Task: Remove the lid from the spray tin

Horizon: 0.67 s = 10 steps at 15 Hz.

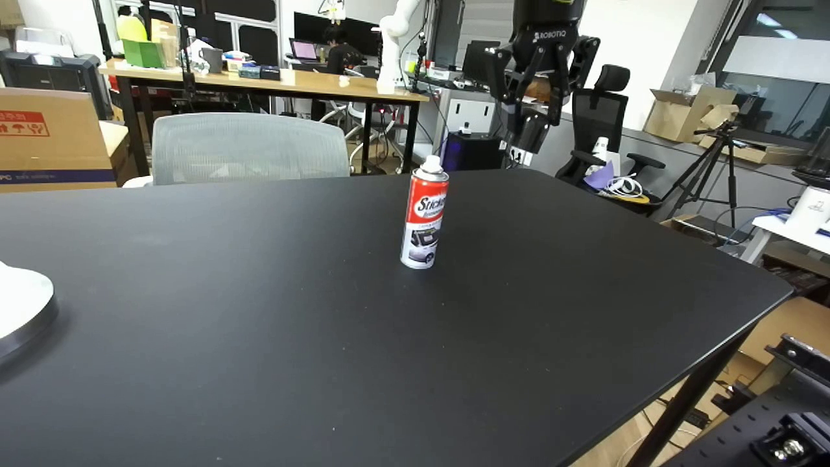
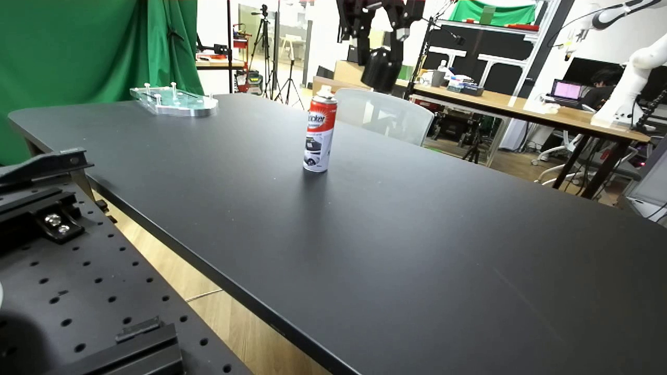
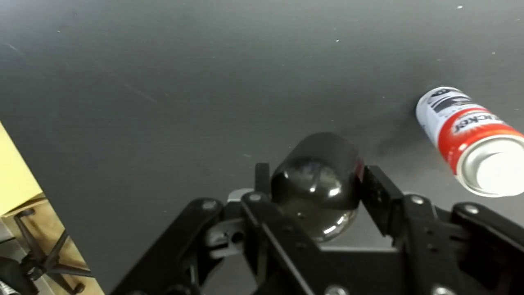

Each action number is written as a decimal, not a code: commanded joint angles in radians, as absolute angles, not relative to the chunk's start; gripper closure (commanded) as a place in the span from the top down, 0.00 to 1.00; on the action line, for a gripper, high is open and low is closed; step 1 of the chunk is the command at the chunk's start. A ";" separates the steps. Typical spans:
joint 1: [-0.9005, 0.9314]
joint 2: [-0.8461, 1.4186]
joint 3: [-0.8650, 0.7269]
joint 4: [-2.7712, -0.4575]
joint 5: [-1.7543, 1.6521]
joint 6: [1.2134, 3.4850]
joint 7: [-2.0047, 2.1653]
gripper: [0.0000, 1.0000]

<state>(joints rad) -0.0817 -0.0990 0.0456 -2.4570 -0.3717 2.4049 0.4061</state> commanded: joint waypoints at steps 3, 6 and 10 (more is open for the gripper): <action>-0.090 0.068 -0.004 -2.341 -0.512 2.390 0.504 0.34; -0.071 0.154 -0.040 -2.292 -0.536 2.400 0.492 0.34; -0.035 0.236 -0.083 -2.252 -0.538 2.430 0.498 0.34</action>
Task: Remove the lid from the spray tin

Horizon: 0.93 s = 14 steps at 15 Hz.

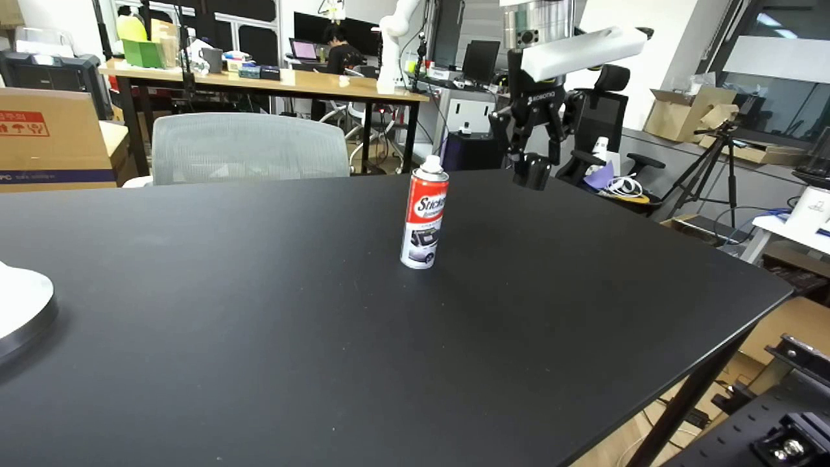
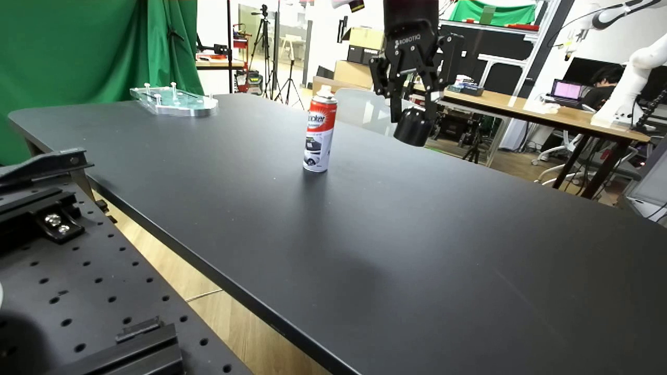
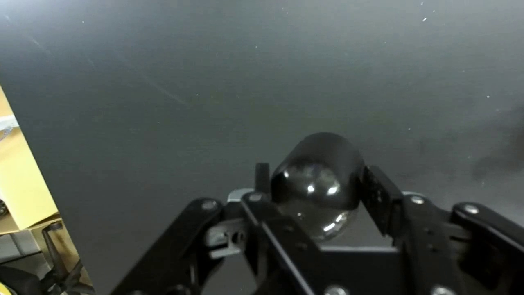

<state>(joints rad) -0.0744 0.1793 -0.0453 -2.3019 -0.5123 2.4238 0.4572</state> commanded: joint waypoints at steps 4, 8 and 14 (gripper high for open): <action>-0.019 0.237 -0.100 -2.270 -0.502 2.441 0.450 0.34; 0.000 0.291 -0.122 -2.244 -0.495 2.466 0.491 0.34; 0.046 0.405 -0.175 -2.202 -0.472 2.546 0.558 0.34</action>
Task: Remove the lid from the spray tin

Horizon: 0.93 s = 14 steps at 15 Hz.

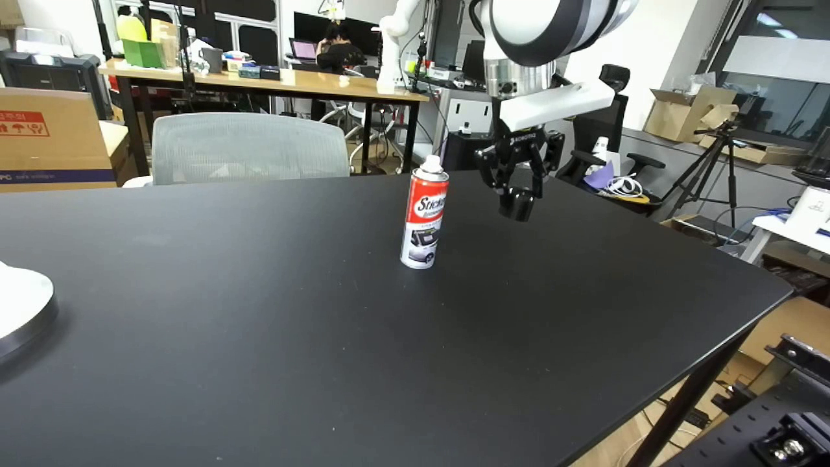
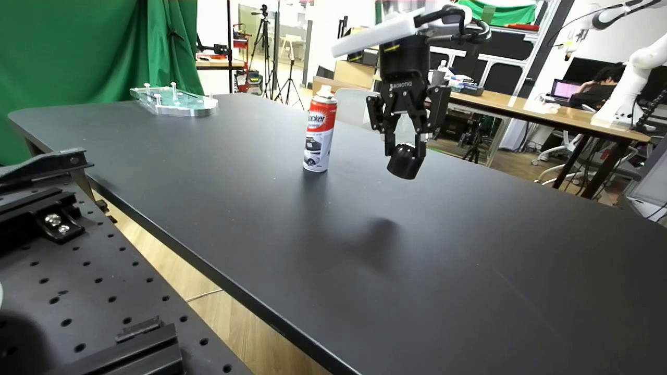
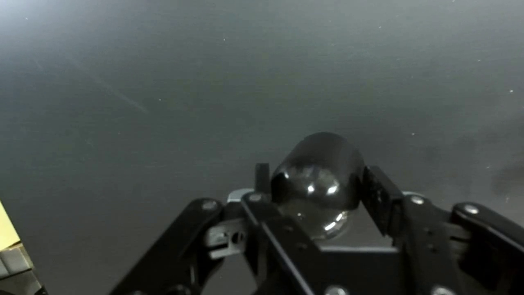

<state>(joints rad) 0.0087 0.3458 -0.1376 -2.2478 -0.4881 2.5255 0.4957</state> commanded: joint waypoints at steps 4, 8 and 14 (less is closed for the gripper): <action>0.095 0.468 -0.224 -2.169 -0.452 2.573 0.609 0.34; 0.146 0.509 -0.268 -2.142 -0.451 2.578 0.662 0.34; 0.155 0.537 -0.268 -2.124 -0.391 2.564 0.647 0.91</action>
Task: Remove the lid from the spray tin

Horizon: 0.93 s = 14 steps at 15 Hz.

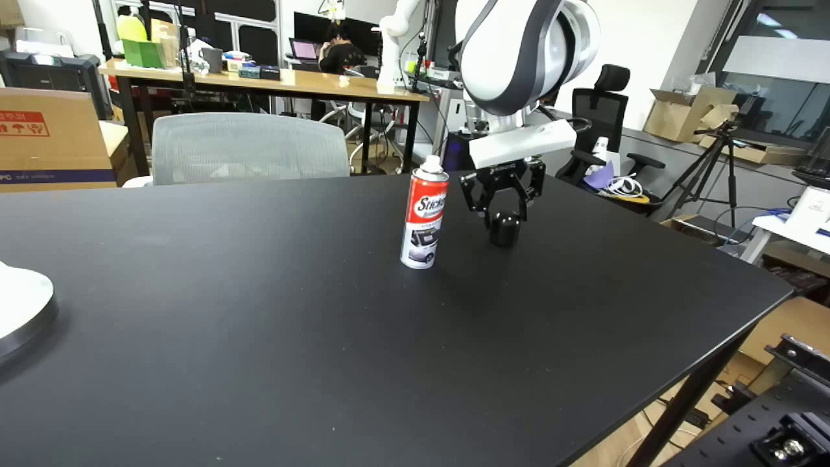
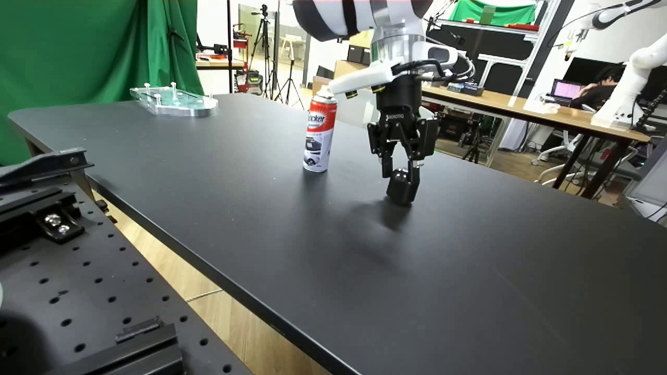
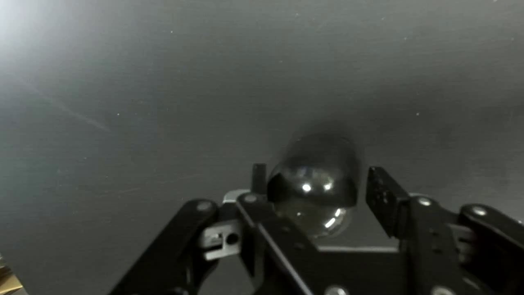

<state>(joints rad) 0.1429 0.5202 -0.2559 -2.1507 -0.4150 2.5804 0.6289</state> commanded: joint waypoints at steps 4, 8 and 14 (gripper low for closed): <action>0.154 0.531 -0.267 -2.128 -0.363 2.563 0.639 1.00; 0.153 0.475 -0.258 -2.153 -0.311 2.523 0.628 1.00; 0.158 0.343 -0.250 -2.178 -0.311 2.435 0.652 1.00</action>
<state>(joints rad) 0.1534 0.4344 -0.2548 -2.1467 -0.3087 2.4893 0.6266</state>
